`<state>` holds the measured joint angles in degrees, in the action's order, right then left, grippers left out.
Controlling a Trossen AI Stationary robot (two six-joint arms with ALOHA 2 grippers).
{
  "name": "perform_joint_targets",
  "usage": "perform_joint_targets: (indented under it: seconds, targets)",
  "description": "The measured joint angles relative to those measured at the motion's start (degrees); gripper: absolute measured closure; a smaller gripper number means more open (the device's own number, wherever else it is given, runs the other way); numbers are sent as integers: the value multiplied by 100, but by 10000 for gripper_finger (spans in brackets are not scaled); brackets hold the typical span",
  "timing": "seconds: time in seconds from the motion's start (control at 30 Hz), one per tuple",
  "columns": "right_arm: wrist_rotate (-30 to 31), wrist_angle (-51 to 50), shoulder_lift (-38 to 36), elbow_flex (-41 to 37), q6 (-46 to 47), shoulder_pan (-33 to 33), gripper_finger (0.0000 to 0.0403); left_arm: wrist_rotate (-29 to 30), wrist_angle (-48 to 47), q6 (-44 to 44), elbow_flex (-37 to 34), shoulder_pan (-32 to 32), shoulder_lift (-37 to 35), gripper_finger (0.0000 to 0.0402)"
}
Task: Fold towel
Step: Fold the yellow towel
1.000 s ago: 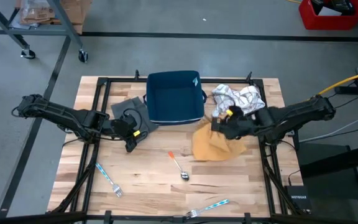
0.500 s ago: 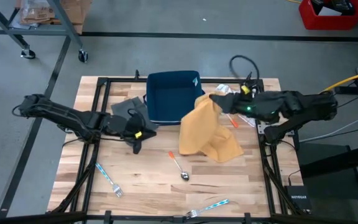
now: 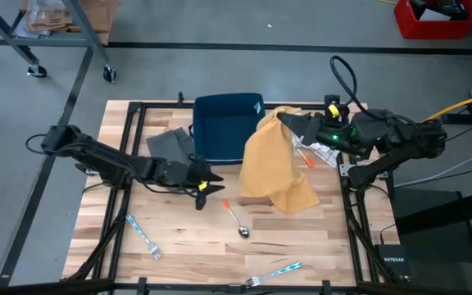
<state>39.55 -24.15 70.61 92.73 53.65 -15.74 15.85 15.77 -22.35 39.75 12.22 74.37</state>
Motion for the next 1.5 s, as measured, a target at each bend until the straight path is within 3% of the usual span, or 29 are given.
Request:
perform_joint_targets:
  seconds: [0.17,0.43,0.73,1.07,1.27,1.4,1.5]
  targets:
    - [31,204,119,2,-16,-1,398,-7,1267,354,0,21,535,250]
    - [820,917,387,2,-203,1,398,-1,1488,1259,2,19,1038,253]
    - [1390,1899,952,0,-850,1,398,-18,3320,2117,13,273,1148,254]
    - [1025,4040,1780,-2,-1771,183,398,1,3290,1120,20,403,1295,254]
    - [868,4707,2109,-2,-1814,359,398,-1,3359,452,20,640,1778,254]
    - [803,4833,2240,-2,-1808,430,398,155,3680,616,20,707,2146,254]
    - [780,4830,2301,-2,-1805,423,398,751,4032,1046,22,640,2307,254]
